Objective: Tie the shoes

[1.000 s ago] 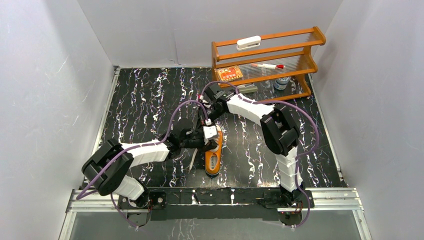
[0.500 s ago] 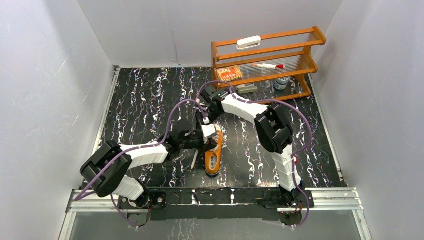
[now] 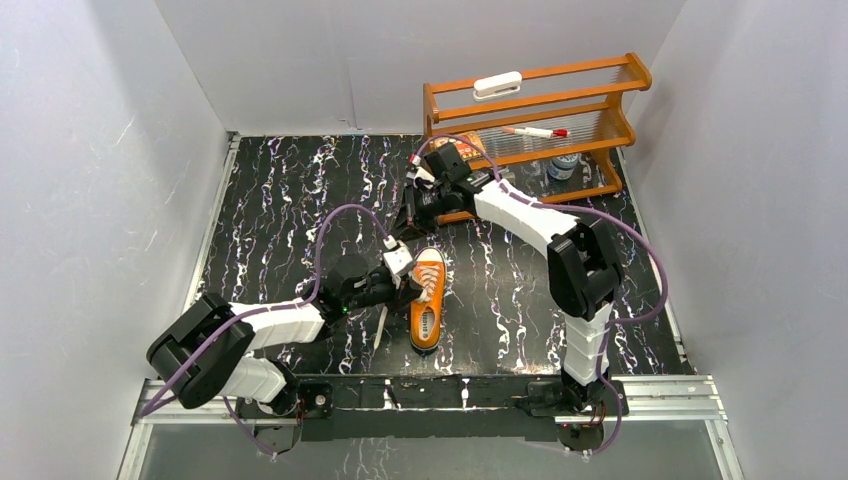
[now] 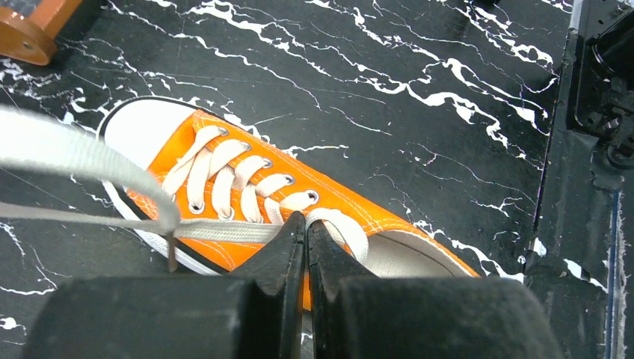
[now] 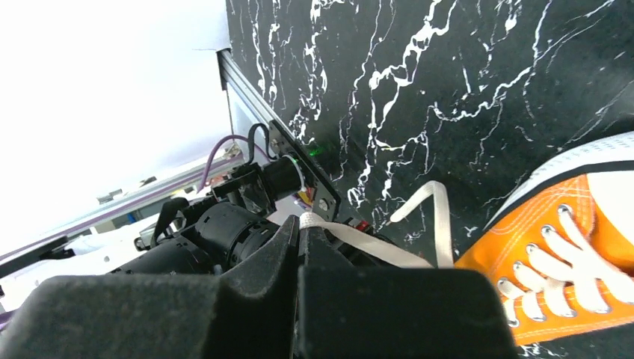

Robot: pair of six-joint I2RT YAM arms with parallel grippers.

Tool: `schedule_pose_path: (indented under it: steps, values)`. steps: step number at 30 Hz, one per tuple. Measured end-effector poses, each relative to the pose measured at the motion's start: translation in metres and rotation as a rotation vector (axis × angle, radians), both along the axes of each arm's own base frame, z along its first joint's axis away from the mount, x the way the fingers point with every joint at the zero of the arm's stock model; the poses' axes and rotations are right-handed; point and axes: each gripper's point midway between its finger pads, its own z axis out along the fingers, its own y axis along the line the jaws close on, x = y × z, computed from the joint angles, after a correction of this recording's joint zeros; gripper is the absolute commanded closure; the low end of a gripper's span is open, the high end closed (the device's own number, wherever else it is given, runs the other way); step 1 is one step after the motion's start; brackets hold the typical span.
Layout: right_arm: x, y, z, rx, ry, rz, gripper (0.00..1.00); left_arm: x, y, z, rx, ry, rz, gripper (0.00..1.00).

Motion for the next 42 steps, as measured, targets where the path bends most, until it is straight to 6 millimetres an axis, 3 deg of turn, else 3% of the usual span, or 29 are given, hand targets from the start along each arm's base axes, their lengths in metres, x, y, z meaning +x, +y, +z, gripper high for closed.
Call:
schedule_pose_path:
  steps: [4,8,12,15,19,25,37,40,42]
  values:
    - [-0.007,0.009,-0.005,0.016,0.051,-0.038,0.84,0.002,0.000,0.003,0.000,-0.036,-0.005,1.00]
    - [-0.030,0.019,-0.023,-0.047,0.124,-0.045,0.80,0.002,0.001,0.003,0.003,-0.050,-0.010,1.00]
    - [-0.051,0.030,-0.040,-0.127,0.177,0.008,0.62,0.003,0.000,0.005,0.001,-0.065,-0.017,1.00]
    - [-0.060,0.039,-0.058,-0.202,0.192,0.093,0.42,0.003,0.000,0.005,0.003,-0.072,-0.020,1.00]
    - [-0.075,0.026,-0.073,-0.285,0.190,0.177,0.25,0.001,0.001,0.002,0.006,-0.072,-0.024,1.00]
    - [-0.069,0.009,-0.065,-0.293,0.160,0.195,0.13,0.001,-0.005,0.013,-0.028,-0.099,-0.033,1.00]
    - [-0.065,-0.005,-0.052,-0.311,0.095,0.256,0.07,-0.002,-0.015,0.037,-0.094,-0.139,-0.060,1.00]
    - [-0.049,-0.019,-0.052,-0.313,0.097,0.229,0.07,0.005,-0.013,0.040,-0.101,-0.135,-0.027,1.00]
    - [-0.025,-0.036,-0.044,-0.289,0.101,0.173,0.09,0.008,-0.008,0.029,-0.073,-0.087,0.008,1.00]
